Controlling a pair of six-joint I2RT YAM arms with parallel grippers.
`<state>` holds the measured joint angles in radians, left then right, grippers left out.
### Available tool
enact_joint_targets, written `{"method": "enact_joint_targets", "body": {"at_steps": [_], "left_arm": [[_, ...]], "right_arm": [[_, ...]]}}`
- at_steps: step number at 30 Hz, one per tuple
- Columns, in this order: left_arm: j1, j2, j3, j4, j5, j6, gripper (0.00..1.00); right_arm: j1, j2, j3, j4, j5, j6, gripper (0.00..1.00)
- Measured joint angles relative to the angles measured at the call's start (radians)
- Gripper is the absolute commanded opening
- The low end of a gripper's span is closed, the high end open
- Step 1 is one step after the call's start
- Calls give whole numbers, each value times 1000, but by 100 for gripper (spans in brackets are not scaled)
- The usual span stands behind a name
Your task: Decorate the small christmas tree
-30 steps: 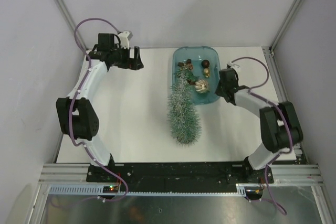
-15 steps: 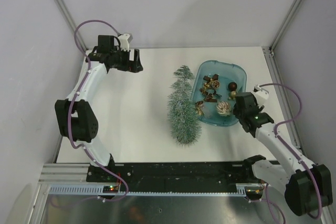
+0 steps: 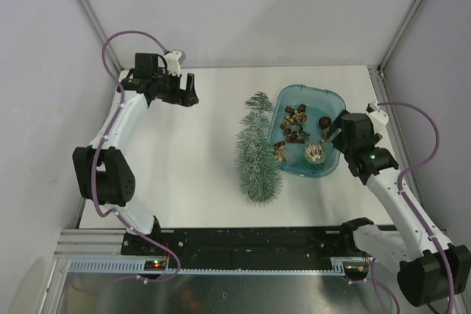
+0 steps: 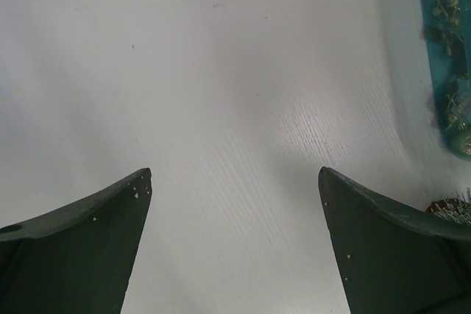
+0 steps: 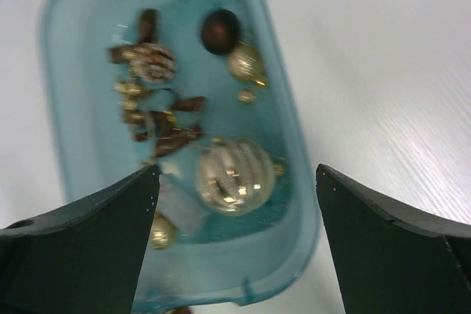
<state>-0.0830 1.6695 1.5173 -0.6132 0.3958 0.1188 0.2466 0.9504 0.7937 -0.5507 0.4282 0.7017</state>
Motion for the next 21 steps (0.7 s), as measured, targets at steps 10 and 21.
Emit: {"method": "enact_joint_targets", "body": {"at_steps": [10,21], "left_arm": [[0,-9,-24,-3,-9,26,100],[0,-11,-27,-2,-28,33,100]], "right_arm": [[186,68,101,86,-117,71,87],[209,356,101,269,-282,173,82]]}}
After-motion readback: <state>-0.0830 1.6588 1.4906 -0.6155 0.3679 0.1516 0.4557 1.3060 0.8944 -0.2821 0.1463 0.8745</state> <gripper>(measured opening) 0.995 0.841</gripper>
